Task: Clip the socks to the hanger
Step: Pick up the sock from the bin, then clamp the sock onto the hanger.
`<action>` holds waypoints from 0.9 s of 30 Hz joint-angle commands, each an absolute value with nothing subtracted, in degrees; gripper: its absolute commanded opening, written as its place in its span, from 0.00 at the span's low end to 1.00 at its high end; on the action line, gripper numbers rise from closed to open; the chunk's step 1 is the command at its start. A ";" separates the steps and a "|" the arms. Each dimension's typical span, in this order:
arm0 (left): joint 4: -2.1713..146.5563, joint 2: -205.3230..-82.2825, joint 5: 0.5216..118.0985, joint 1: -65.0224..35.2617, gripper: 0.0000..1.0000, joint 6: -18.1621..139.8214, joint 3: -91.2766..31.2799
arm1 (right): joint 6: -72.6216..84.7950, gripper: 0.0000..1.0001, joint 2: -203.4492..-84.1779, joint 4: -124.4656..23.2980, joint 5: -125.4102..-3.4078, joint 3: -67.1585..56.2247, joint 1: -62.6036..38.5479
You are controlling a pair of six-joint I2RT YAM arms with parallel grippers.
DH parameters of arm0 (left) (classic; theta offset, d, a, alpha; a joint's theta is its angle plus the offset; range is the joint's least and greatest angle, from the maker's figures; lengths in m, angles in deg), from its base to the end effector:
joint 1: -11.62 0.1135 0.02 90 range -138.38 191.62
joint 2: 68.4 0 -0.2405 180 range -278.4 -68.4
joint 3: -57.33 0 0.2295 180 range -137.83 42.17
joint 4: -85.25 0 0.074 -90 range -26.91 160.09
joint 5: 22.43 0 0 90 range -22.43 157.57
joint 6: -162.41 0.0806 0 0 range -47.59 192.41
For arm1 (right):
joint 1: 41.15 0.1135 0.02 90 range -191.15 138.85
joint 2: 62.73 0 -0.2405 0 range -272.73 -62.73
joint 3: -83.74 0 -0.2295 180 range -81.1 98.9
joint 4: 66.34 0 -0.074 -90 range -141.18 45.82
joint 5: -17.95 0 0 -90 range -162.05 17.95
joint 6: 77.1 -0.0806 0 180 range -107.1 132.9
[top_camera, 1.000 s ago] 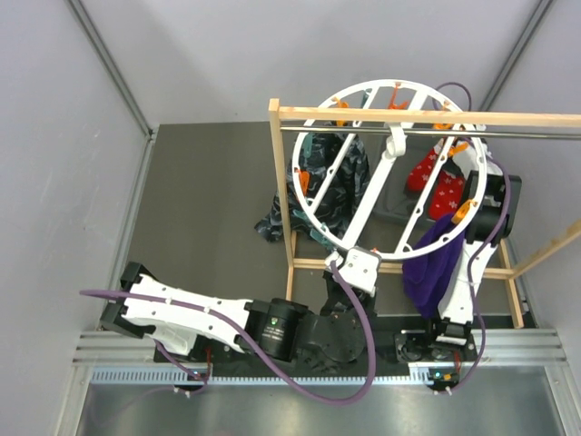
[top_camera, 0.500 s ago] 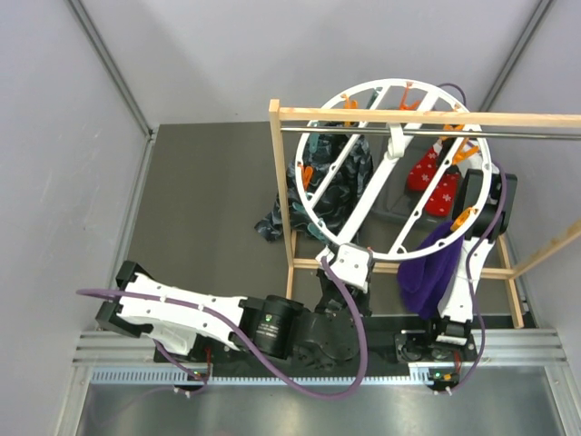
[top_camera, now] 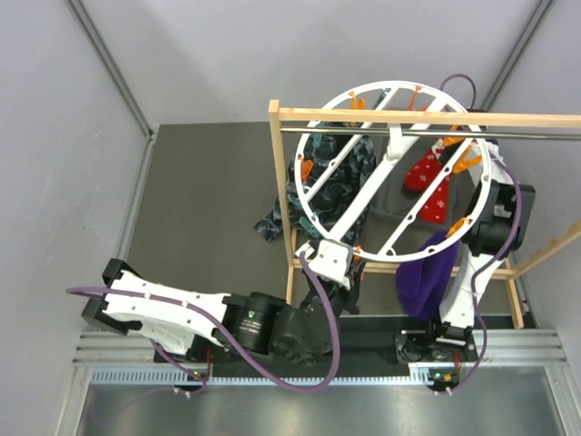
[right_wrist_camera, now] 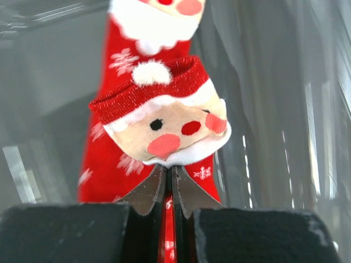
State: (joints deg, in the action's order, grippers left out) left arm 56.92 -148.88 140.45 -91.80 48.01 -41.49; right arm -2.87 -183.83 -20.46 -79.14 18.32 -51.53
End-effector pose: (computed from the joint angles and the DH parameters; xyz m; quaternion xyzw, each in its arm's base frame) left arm 0.0066 -0.3042 0.4059 0.0975 0.7184 -0.2644 0.6361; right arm 0.4568 -0.0938 0.1714 0.2332 0.9158 -0.0433 0.3240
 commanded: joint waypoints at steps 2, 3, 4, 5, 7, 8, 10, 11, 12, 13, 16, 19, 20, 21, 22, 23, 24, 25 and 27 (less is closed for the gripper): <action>58.57 -147.06 138.24 -91.65 0.00 47.71 -39.57 | -5.47 0.00 -170.51 -25.60 -72.76 12.34 -52.23; 58.75 -146.62 137.89 -91.57 0.00 47.71 -39.39 | -5.47 0.00 -169.27 -26.13 -72.49 9.63 -52.32; 59.53 -146.27 137.62 -91.56 0.00 47.80 -38.78 | -5.64 0.00 -168.04 -26.57 -72.32 8.30 -52.40; 60.15 -146.01 137.19 -91.56 0.00 47.80 -38.17 | -5.64 0.00 -166.72 -27.00 -71.36 6.98 -52.58; 61.29 -144.95 136.13 -91.48 0.00 47.27 -36.42 | -6.52 0.00 -162.24 -27.97 -69.86 1.80 -53.28; 62.43 -144.34 135.69 -91.39 0.00 47.27 -35.79 | -7.04 0.00 -158.74 -29.28 -69.50 -0.05 -53.54; 63.14 -143.81 134.90 -91.30 0.00 47.01 -34.91 | -8.27 0.00 -155.04 -30.69 -67.32 -6.02 -53.90; 63.15 -143.46 135.07 -91.30 0.00 47.18 -34.91 | -8.54 0.00 -151.19 -31.57 -66.61 -7.87 -53.81; 62.88 -143.11 135.25 -91.30 0.00 47.01 -34.82 | -9.68 0.00 -149.24 -31.49 -66.25 -11.46 -53.81; 62.88 -142.32 135.51 -91.30 0.00 46.92 -34.56 | -10.03 0.00 -145.39 -31.67 -66.08 -13.23 -53.81; 63.15 -140.39 135.69 -91.21 0.00 46.92 -33.33 | -11.87 0.00 -137.31 -31.05 -66.08 -19.56 -53.90; 63.06 -138.72 135.42 -91.21 0.00 46.49 -32.19 | -12.94 0.00 -128.78 -29.30 -66.16 -24.49 -53.81; 62.54 -138.45 135.07 -91.21 0.00 45.70 -31.75 | -13.11 0.00 -126.82 -28.25 -66.77 -26.24 -53.81; 62.10 -138.10 134.72 -91.21 0.00 45.26 -31.66 | -13.81 0.00 -124.80 -26.33 -67.21 -26.95 -53.81; 61.92 -137.66 134.46 -91.21 0.00 44.90 -31.48 | -13.99 0.00 -121.39 -25.35 -67.13 -27.66 -53.72; 61.31 -137.65 134.20 -91.13 0.00 44.55 -31.48 | -14.52 0.00 -119.53 -24.56 -66.78 -29.40 -53.72; 60.95 -137.74 134.02 -91.13 0.00 44.20 -31.57 | -15.30 0.00 -117.86 -23.16 -66.60 -30.20 -53.81; 60.51 -137.57 133.84 -91.12 0.00 43.94 -31.74 | -15.57 0.00 -114.53 -22.53 -66.77 -31.60 -53.72; 60.33 -136.96 133.40 -91.12 0.00 43.76 -31.83 | -16.54 0.00 -110.74 -19.65 -68.17 -32.41 -53.81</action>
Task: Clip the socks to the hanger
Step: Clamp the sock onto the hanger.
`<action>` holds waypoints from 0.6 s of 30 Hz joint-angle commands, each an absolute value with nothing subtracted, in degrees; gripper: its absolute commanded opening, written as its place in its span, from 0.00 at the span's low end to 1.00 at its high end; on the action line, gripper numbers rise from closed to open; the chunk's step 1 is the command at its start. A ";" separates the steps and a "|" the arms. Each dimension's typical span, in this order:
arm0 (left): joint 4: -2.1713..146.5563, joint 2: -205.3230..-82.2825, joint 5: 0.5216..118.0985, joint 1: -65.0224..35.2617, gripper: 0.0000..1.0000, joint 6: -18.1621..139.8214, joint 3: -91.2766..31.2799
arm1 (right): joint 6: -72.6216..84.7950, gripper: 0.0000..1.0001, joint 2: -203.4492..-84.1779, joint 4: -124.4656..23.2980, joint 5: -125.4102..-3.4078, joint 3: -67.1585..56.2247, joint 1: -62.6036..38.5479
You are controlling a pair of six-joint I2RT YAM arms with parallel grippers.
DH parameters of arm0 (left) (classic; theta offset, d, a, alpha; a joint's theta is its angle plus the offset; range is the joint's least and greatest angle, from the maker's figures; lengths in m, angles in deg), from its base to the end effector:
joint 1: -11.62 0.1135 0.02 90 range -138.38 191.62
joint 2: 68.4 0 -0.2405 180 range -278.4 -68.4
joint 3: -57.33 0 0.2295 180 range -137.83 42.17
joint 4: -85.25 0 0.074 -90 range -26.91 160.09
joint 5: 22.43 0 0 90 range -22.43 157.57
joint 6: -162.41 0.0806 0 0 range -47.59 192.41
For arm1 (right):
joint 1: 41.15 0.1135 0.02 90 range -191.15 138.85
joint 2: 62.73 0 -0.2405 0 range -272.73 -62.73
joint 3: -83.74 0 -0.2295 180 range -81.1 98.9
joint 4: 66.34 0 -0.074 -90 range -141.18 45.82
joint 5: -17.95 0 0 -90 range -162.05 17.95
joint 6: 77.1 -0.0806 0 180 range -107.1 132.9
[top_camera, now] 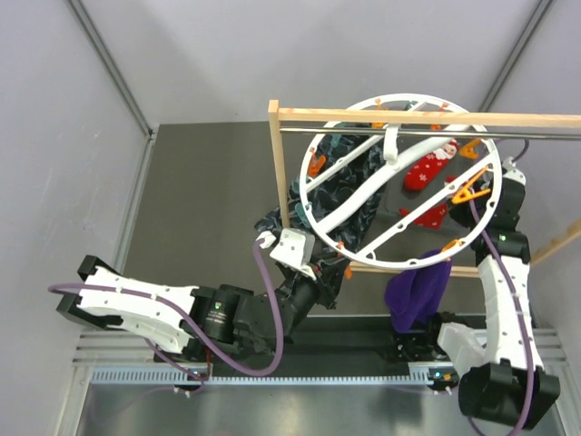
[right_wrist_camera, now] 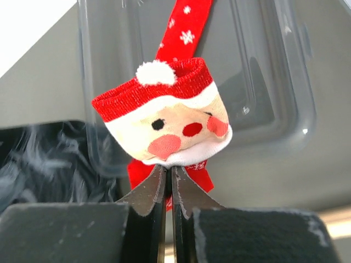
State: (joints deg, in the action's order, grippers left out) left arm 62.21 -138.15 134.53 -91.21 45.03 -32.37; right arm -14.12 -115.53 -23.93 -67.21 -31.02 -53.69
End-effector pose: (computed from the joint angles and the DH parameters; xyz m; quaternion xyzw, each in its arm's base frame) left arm 0.0151 -0.2679 0.4118 0.0704 0.7111 -0.3518 0.6047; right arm 0.2283 -0.0438 0.2774 0.2729 0.8212 0.0993 0.4912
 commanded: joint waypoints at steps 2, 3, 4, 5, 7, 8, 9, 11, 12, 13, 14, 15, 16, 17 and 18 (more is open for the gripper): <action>60.51 -136.51 133.23 -91.12 0.00 43.67 -31.66 | -17.07 0.00 -109.06 -17.62 -69.41 -32.15 -54.07; 60.68 -136.34 132.96 -91.12 0.00 43.67 -31.57 | -17.33 0.00 -108.27 -16.65 -69.76 -32.15 -54.34; 60.68 -135.81 132.87 -91.12 0.00 43.67 -31.57 | -17.33 0.00 -107.48 -15.25 -69.76 -32.15 -55.30; 60.68 -135.63 132.70 -91.12 0.00 43.67 -31.48 | -17.25 0.00 -107.30 -14.88 -70.20 -32.32 -55.83; 61.21 -134.76 132.61 -91.12 0.00 43.84 -31.39 | -16.28 0.00 -109.48 -14.27 -70.55 -32.41 -57.93; 61.65 -134.49 132.61 -91.12 0.00 44.11 -31.05 | -15.41 0.00 -110.80 -14.35 -70.03 -32.41 -59.07; 62.00 -134.32 132.78 -91.12 0.00 44.54 -30.78 | -15.14 0.00 -111.94 -14.79 -69.51 -32.50 -60.13; 63.06 -133.61 133.05 -91.12 0.00 45.42 -30.52 | -14.44 0.00 -114.23 -17.41 -66.97 -33.81 -63.82; 63.06 -133.44 133.14 -91.12 0.00 45.51 -30.43 | -14.26 0.00 -114.93 -17.95 -66.34 -33.99 -64.87; 63.14 -133.17 133.31 -91.12 0.00 45.69 -30.43 | -13.91 0.00 -115.98 -18.48 -66.16 -34.25 -66.10; 63.15 -133.17 133.49 -91.12 0.00 45.86 -30.43 | -12.77 0.00 -116.43 -19.09 -66.42 -34.08 -66.46; 63.15 -132.91 133.75 -91.12 0.00 45.95 -30.34 | -12.41 0.00 -116.96 -19.10 -66.95 -33.99 -66.73; 63.23 -132.82 134.19 -91.12 0.00 46.22 -30.25 | -11.89 0.00 -117.83 -19.27 -67.21 -33.82 -67.17; 63.41 -132.73 134.37 -91.12 0.00 46.39 -30.16 | -11.01 0.00 -118.10 -19.27 -67.04 -33.55 -67.52; 63.50 -132.65 134.54 -91.12 0.00 46.57 -29.99 | -10.74 0.00 -117.84 -19.19 -66.78 -33.55 -67.70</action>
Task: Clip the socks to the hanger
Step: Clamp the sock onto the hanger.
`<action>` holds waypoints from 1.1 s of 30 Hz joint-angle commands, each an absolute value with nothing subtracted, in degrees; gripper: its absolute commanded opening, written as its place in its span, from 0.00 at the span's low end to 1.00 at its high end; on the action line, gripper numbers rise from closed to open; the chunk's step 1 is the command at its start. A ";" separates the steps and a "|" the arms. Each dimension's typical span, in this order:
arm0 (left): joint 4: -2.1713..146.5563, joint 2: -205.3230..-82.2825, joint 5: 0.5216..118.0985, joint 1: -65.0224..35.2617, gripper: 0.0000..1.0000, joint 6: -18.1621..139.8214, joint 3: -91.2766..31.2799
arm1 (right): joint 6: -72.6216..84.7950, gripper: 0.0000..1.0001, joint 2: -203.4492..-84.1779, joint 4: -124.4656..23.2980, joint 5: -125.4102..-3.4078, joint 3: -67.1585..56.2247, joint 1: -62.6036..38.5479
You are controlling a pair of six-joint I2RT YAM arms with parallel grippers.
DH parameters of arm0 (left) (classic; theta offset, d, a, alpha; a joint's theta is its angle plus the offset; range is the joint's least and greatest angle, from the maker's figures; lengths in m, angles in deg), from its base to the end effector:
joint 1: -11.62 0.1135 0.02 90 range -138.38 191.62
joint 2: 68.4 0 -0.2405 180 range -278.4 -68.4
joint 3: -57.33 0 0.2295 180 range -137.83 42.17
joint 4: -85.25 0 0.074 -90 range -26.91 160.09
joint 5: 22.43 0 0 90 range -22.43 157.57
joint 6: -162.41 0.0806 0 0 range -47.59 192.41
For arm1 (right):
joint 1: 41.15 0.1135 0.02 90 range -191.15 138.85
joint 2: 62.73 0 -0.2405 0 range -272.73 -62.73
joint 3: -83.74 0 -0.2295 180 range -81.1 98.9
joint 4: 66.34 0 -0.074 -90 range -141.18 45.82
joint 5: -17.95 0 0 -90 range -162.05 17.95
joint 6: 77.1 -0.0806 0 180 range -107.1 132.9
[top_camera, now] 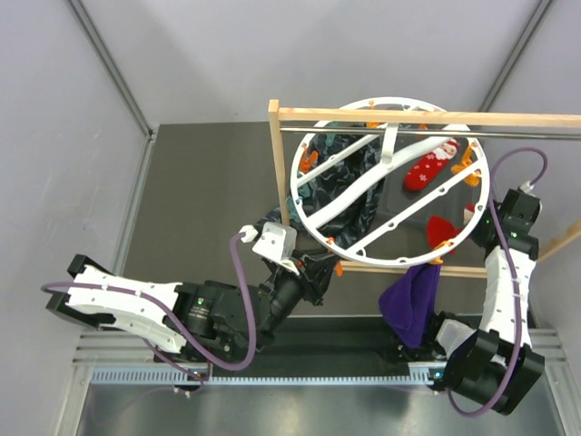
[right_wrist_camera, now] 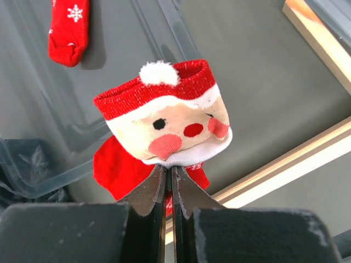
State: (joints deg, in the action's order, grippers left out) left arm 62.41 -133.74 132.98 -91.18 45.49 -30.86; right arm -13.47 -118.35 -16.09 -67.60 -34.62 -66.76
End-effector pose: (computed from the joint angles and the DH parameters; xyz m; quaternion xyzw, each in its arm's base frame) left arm 0.0186 -0.2490 0.4212 0.0645 0.7041 -0.3764 0.5986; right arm 0.2038 -0.0908 0.2284 0.3898 0.8341 0.0383 0.3883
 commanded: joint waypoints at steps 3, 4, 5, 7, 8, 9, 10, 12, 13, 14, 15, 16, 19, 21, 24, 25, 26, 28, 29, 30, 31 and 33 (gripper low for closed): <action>63.58 -132.47 135.07 -91.12 0.00 46.92 -29.55 | -10.91 0.00 -115.39 -19.45 -63.54 -33.64 -67.70; 63.50 -132.29 135.16 -91.12 0.00 46.92 -29.37 | -11.18 0.00 -113.20 -19.19 -62.57 -33.47 -67.70; 63.50 -132.29 135.42 -91.12 0.00 46.83 -29.02 | -11.88 0.00 -111.96 -18.66 -59.43 -33.29 -67.70; 63.15 -132.38 135.60 -91.12 0.00 47.01 -28.85 | -11.62 0.00 -109.76 -13.76 -56.68 -31.11 -67.70; 62.62 -132.47 135.60 -91.12 0.00 46.92 -29.19 | -11.10 0.00 -109.06 -11.91 -56.41 -30.13 -67.70; 62.10 -132.73 135.69 -91.12 0.00 46.92 -29.46 | -10.92 0.00 -108.09 -10.59 -56.75 -29.34 -67.70; 61.48 -132.99 135.77 -91.12 0.00 46.92 -29.72 | -10.83 0.00 -105.65 -7.44 -57.71 -27.94 -67.26; 61.48 -133.08 135.77 -91.12 0.00 46.75 -29.90 | -12.06 0.00 -102.04 -5.75 -60.01 -27.14 -66.56; 61.65 -133.08 135.86 -91.12 0.00 45.96 -29.64 | -12.32 0.00 -101.06 -4.43 -60.27 -26.27 -66.47; 61.83 -133.08 135.78 -91.12 0.00 45.61 -29.46 | -13.02 0.00 -100.18 -3.90 -60.71 -25.74 -66.47; 62.09 -132.91 135.60 -91.12 0.00 45.34 -29.29 | -13.20 0.00 -99.04 -3.37 -60.63 -25.12 -66.38; 62.26 -133.00 135.25 -91.12 0.00 45.08 -29.11 | -13.29 0.00 -98.68 -2.67 -60.62 -23.64 -66.21; 61.30 -133.52 135.60 -91.12 0.00 45.34 -29.81 | -13.20 0.00 -97.98 0.23 -60.36 -20.04 -65.59; 61.04 -133.79 135.60 -91.12 0.00 46.04 -30.34 | -12.94 0.00 -97.72 2.25 -61.41 -18.09 -64.63; 61.91 -133.79 135.42 -91.12 0.00 47.70 -30.43 | -13.38 0.00 -96.93 3.92 -61.50 -14.41 -62.78; 62.18 -133.79 135.25 -91.12 0.00 47.89 -30.25 | -13.55 0.00 -96.75 4.36 -61.24 -13.61 -61.91; 62.44 -133.70 134.90 -91.12 0.00 48.15 -29.99 | -13.64 0.00 -96.40 4.80 -60.02 -12.82 -61.55; 63.41 -133.61 134.37 -91.04 0.00 48.68 -29.55 | -13.47 0.00 -96.22 7.08 -58.96 -10.28 -60.50; 63.67 -133.61 133.67 -91.04 0.00 48.85 -29.46 | -12.68 0.00 -96.31 8.22 -58.87 -9.22 -59.79; 63.76 -133.70 133.40 -91.04 0.00 49.12 -29.46 | -12.33 0.00 -96.74 11.45 -59.13 -6.77 -59.18; 63.76 -133.61 133.23 -91.04 0.00 49.29 -29.55 | -11.71 0.00 -97.01 13.05 -59.22 -5.53 -58.04; 63.67 -133.44 132.79 -90.95 0.00 49.47 -29.37 | -10.31 0.00 -97.27 16.48 -60.01 -3.15 -56.45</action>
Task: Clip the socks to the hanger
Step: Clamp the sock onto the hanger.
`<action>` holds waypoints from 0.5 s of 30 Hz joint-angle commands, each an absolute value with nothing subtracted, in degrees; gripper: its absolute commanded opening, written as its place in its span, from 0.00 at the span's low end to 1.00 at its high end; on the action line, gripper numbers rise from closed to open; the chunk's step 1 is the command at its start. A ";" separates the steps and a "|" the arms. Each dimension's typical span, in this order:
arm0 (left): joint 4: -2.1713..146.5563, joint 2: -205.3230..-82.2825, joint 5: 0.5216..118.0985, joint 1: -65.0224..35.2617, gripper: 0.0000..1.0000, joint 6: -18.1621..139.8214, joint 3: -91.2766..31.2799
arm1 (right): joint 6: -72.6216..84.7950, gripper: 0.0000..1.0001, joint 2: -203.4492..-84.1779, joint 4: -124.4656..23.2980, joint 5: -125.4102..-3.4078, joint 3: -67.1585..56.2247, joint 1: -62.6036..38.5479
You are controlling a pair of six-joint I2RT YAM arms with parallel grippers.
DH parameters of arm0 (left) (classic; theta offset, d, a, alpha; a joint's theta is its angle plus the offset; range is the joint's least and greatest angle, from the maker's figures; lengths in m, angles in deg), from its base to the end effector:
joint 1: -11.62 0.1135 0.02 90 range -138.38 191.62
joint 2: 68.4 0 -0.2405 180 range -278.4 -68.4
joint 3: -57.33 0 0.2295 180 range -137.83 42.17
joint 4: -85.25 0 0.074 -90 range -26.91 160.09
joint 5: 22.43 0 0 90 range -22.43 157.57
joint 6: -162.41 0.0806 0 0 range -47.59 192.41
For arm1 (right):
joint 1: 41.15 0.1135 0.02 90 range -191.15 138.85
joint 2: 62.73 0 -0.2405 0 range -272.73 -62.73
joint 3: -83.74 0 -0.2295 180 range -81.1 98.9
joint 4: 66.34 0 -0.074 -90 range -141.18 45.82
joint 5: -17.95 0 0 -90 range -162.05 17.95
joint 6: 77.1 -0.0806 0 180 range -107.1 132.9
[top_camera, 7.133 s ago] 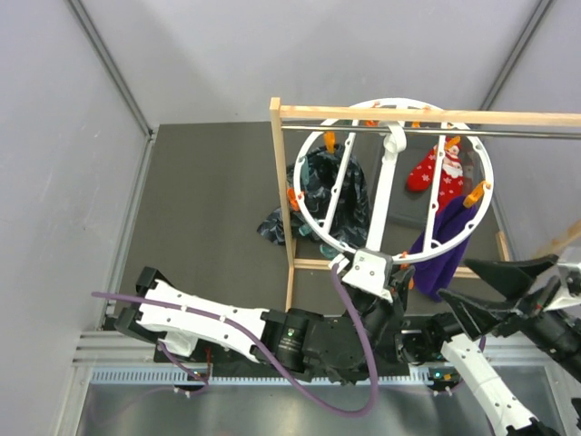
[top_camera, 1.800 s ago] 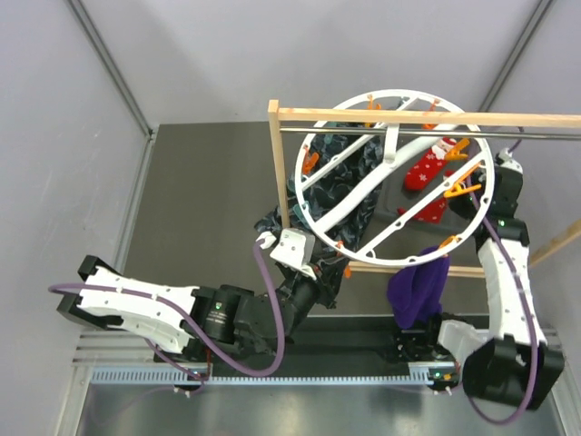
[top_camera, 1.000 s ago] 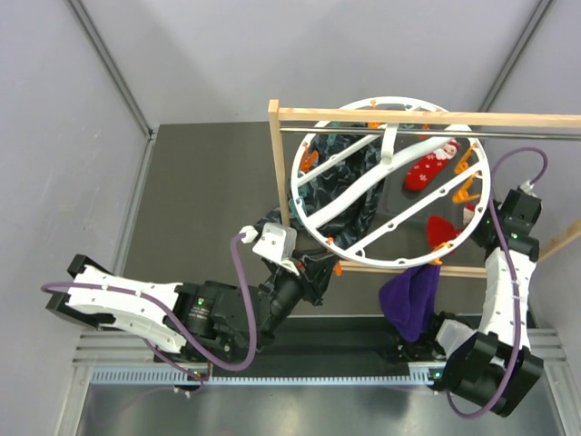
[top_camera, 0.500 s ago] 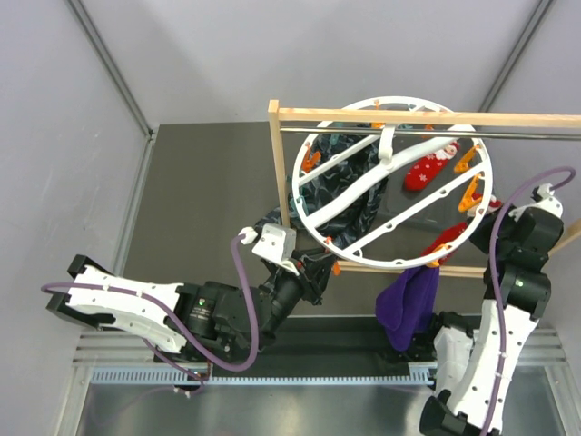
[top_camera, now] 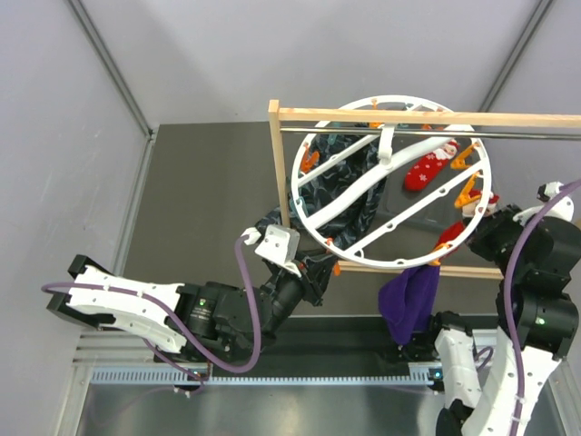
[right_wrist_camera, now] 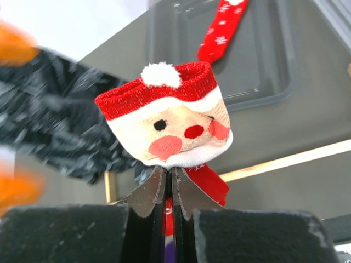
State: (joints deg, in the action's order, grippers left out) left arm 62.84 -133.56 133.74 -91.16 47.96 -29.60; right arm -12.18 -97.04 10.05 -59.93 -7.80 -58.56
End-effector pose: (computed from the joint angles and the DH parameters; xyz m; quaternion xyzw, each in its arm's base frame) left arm 0.0191 -0.2491 0.4157 0.0787 0.7043 -0.3553 0.6095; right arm 0.0978 -0.0129 0.3773 0.2443 0.7908 0.1245 0.5472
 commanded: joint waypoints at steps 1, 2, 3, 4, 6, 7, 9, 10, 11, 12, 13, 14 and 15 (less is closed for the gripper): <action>63.76 -133.44 132.61 -90.86 0.00 49.47 -29.29 | -9.78 0.00 -97.01 19.98 -60.44 -0.71 -55.49; 63.85 -133.35 132.35 -90.77 0.00 49.38 -29.20 | -8.64 0.00 -96.84 22.10 -61.67 0.62 -55.05; 63.76 -133.00 131.91 -90.69 0.00 49.21 -29.11 | -8.28 0.00 -96.23 23.69 -62.11 1.86 -54.87; 63.59 -132.82 131.73 -90.69 0.00 48.51 -28.85 | -7.85 0.00 -96.13 25.01 -62.03 4.48 -54.34; 63.24 -132.47 131.47 -90.60 0.00 47.45 -28.58 | -5.56 0.00 -97.79 30.63 -59.14 7.65 -54.16; 63.23 -132.47 131.12 -90.60 0.00 46.75 -28.41 | -4.60 0.00 -98.41 32.91 -58.43 11.15 -53.90; 62.18 -132.73 131.03 -90.60 0.00 45.87 -28.76 | -4.41 0.00 -97.37 33.90 -58.77 13.28 -52.59; 61.48 -132.91 131.12 -90.51 0.00 44.91 -29.28 | -4.41 0.00 -97.10 33.99 -59.30 15.03 -51.45; 60.43 -133.00 131.03 -90.51 0.00 44.46 -29.55 | -4.67 0.00 -96.66 33.99 -60.00 15.31 -50.65; 59.90 -133.17 131.03 -90.51 0.00 43.68 -29.72 | -5.02 0.00 -96.14 33.99 -59.75 14.71 -49.60; 59.55 -133.26 131.03 -90.51 0.00 43.41 -30.16 | -5.12 0.00 -95.87 33.73 -58.61 14.26 -47.77; 59.11 -133.26 131.03 -90.51 0.00 43.14 -30.25 | -4.07 0.00 -95.87 33.46 -55.12 14.00 -47.40; 58.58 -133.17 131.03 -90.51 0.00 42.71 -30.34 | -2.93 0.00 -95.52 33.29 -53.61 14.87 -47.40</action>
